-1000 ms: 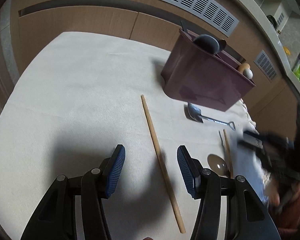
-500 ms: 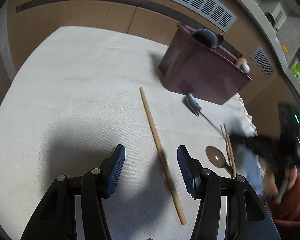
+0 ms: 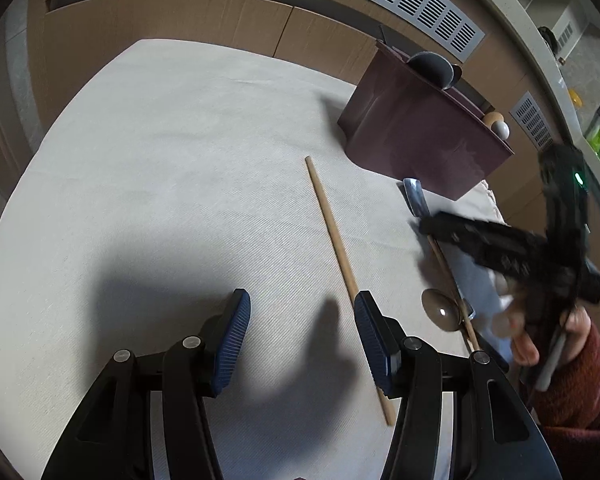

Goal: Organize utensils
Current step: 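Move the right tool toward the spoon and chopstick on the table while the left tool hovers, then grasp the metal shovel-shaped utensil with the right tool, then grasp a wooden chopstick with the left tool while the right tool lifts the shovel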

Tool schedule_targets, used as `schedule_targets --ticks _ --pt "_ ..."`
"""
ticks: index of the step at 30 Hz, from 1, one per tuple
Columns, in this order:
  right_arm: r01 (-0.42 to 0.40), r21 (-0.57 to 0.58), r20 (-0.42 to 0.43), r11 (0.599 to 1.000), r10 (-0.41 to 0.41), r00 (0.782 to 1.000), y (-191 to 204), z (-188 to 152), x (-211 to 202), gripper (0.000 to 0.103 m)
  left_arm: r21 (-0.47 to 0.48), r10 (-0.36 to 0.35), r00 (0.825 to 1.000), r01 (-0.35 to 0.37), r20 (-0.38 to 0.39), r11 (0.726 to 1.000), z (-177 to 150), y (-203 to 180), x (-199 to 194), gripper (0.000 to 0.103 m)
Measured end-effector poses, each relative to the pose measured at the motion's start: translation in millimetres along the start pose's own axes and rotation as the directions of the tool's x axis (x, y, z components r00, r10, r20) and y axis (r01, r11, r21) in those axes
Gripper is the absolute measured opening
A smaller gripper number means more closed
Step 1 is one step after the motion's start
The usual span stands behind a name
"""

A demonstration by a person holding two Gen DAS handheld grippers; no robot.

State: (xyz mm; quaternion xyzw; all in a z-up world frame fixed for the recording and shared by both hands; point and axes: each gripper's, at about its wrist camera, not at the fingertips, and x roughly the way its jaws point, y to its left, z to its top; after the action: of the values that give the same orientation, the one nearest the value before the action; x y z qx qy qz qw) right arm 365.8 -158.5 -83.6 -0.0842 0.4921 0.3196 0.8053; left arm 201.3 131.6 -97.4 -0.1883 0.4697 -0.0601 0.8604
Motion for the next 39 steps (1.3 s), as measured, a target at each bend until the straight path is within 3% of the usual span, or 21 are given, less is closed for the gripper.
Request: schedule_targets --ticks 2,7,9,10,11,17,19,22,24,27,31,35,39 --pt "0.013 -0.003 0.024 1.000 -0.013 1.000 4 8 6 0.044 0.001 0.003 1.000 -0.003 0.000 1.000 -1 0 -1 0.055" --pt "0.134 -0.079 0.052 0.988 -0.130 0.990 23 13 17 0.044 0.028 0.026 1.000 -0.027 0.005 0.999 -5 -3 0 0.055" --pt "0.187 -0.148 0.058 0.971 -0.180 0.982 32 12 17 0.039 0.037 0.042 0.999 -0.042 0.008 0.998 -6 -5 0 0.055" --pt "0.194 -0.173 0.059 0.966 -0.186 0.981 34 11 15 0.029 0.042 0.051 0.999 -0.051 0.008 0.998 -6 -6 1 0.055" --pt "0.190 -0.182 0.053 0.965 -0.183 0.982 34 10 13 0.028 0.048 0.061 0.998 -0.061 0.008 0.997 -6 -7 1 0.055" --pt "0.205 -0.107 0.124 0.973 -0.192 0.974 6 1 -42 0.029 0.081 0.140 0.990 -0.139 -0.005 0.987 -6 -19 5 0.055" --pt "0.208 -0.061 0.130 0.976 -0.199 0.971 -11 -9 -61 0.029 0.061 0.092 0.996 -0.090 -0.022 0.994 -4 -24 5 0.047" --pt "0.214 -0.012 0.139 0.977 -0.210 0.968 -29 -32 -86 0.029 0.062 -0.022 0.998 0.026 -0.051 0.998 -2 -50 6 0.045" --pt "0.222 0.011 0.153 0.975 -0.221 0.963 -36 -39 -91 0.029 0.087 -0.064 0.995 0.070 -0.070 0.994 -1 -73 11 0.045" --pt "0.244 0.044 0.185 0.969 -0.248 0.951 -48 -63 -116 0.029 0.049 -0.125 0.983 0.133 -0.133 0.990 2 -108 31 0.044" --pt "0.267 0.092 0.230 0.959 -0.282 0.931 -58 -87 -135 0.029 0.063 -0.026 0.989 0.035 -0.146 0.997 6 -137 56 0.037" --pt "0.310 0.126 0.269 0.942 -0.333 0.904 -53 -101 -143 0.029 0.105 0.075 0.991 -0.063 -0.110 0.992 5 -151 71 0.030" --pt "0.314 0.144 0.285 0.939 -0.343 0.895 -47 -108 -142 0.029 0.140 0.108 0.991 -0.096 -0.084 0.986 2 -154 71 0.012"
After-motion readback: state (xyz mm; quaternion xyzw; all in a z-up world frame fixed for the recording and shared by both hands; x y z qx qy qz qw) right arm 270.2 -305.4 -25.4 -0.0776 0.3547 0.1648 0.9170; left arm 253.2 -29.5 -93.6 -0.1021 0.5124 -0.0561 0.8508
